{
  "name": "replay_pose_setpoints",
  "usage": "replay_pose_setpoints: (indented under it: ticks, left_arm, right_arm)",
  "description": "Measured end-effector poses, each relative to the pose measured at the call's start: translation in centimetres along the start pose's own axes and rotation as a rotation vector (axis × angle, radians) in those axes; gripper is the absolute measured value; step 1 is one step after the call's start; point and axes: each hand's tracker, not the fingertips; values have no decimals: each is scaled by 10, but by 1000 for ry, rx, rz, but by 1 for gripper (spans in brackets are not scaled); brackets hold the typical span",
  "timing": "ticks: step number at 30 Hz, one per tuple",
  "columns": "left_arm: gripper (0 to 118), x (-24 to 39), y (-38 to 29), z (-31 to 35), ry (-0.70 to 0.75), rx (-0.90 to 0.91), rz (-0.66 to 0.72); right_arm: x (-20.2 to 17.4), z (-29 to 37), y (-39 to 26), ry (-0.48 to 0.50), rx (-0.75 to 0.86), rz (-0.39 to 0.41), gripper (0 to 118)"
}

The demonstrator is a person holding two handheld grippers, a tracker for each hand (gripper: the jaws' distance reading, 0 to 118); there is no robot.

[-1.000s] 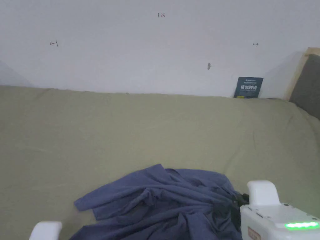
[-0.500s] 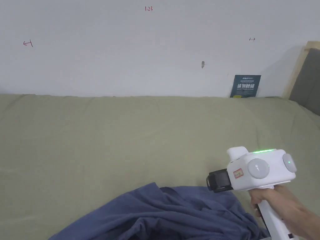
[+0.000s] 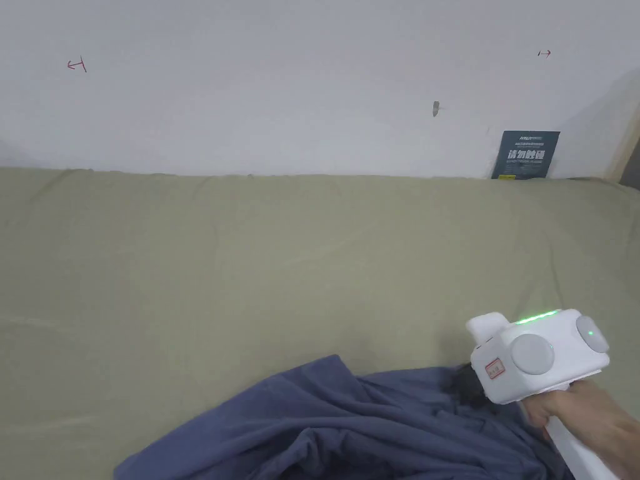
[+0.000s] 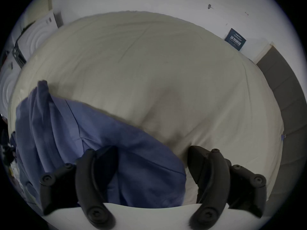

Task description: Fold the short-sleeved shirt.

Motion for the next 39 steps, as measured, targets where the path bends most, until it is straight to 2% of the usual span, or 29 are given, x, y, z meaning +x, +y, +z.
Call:
replay_pose_setpoints:
  ticks: [1, 3, 5, 7, 11, 15, 19, 23, 24, 31, 32, 39]
  left_arm:
    - [0, 1, 0, -1, 3, -2, -2]
    - [0, 2, 2, -1, 8, -11, -8]
    - [0, 2, 6, 2, 12, -22, 7]
    - [0, 2, 11, 9, 23, -17, 16]
    - [0, -1, 28, 45, 38, 85, 57]
    - [0, 1, 51, 90, 71, 165, 27]
    - [0, 2, 77, 150, 131, 304, 14]
    - [0, 5, 110, 216, 219, 424, 20]
    - [0, 4, 117, 231, 228, 448, 31]
    - [0, -7, 149, 311, 337, 567, 60]
    - [0, -9, 152, 318, 355, 573, 56]
    - [0, -17, 172, 343, 353, 602, 105]
  right_arm:
    - [0, 5, -1, -54, 20, 23, 2]
    - [12, 15, 0, 58, -10, -56, 2]
    - [17, 31, -3, 16, 56, -71, 2]
    - [27, 59, -6, 36, 91, -103, 2]
    - [36, 138, -23, 23, 192, -112, 2]
    - [62, 220, -46, 15, 322, -195, 2]
    - [71, 315, -79, -6, 428, -242, 2]
    - [80, 390, -104, -37, 532, -333, 2]
    - [101, 382, -96, -14, 524, -359, 2]
    - [132, 443, -115, -35, 615, -416, 2]
    - [120, 461, -131, -31, 638, -425, 2]
    - [126, 482, -130, -25, 689, -437, 2]
